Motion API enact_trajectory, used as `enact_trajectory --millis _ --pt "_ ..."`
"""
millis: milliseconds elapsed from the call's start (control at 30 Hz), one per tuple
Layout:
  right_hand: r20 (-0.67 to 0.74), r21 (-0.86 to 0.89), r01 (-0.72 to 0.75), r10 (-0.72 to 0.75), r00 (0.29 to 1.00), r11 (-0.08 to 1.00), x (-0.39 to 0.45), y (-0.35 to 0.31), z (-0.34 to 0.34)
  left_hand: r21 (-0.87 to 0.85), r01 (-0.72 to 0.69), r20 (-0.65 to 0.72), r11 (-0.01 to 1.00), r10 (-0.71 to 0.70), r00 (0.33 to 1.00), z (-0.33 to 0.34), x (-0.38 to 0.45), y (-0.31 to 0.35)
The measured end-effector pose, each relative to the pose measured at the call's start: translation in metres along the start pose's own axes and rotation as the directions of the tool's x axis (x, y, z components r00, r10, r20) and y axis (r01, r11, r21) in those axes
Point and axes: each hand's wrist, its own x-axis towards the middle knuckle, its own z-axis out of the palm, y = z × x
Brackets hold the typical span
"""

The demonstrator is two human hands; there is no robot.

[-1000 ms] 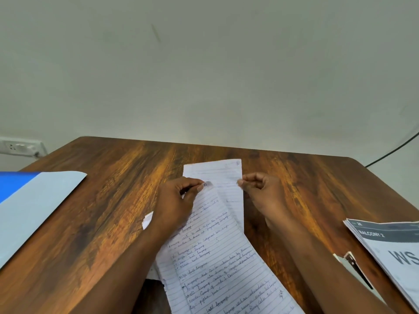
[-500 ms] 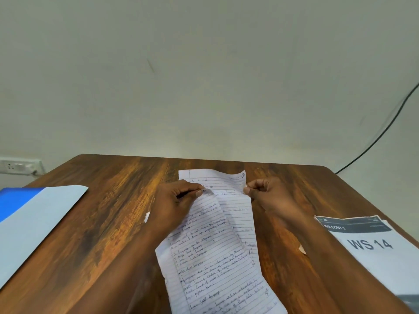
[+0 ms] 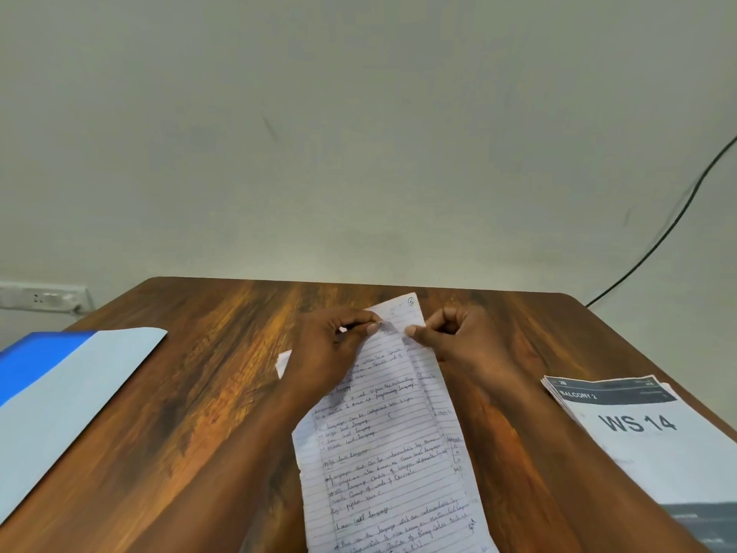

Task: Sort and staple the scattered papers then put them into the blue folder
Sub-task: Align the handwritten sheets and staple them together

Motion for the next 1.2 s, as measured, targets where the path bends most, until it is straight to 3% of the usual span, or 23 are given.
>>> enact_trajectory --millis 167,533,800,1200 --pt "0.007 0.162 0.048 -0.05 0.999 0.986 -0.004 -0.003 0.007 -0.043 -0.019 -0.013 0.999 0.019 1.0 0.003 0.007 0.011" --pt "-0.031 0.071 0.135 -0.133 0.991 0.988 -0.013 -0.013 0.004 0.075 -0.161 -0.112 0.984 0.169 0.979 0.01 0.007 0.017" --pt "-0.11 0.218 0.122 -0.1 0.989 0.968 -0.016 -0.021 0.002 0.058 -0.159 -0.125 0.986 0.165 0.978 0.015 0.009 0.022" --pt "-0.077 0.216 0.08 -0.065 0.995 0.973 -0.023 -0.027 0.002 0.07 -0.13 -0.156 0.989 0.14 0.978 0.019 0.007 0.027"
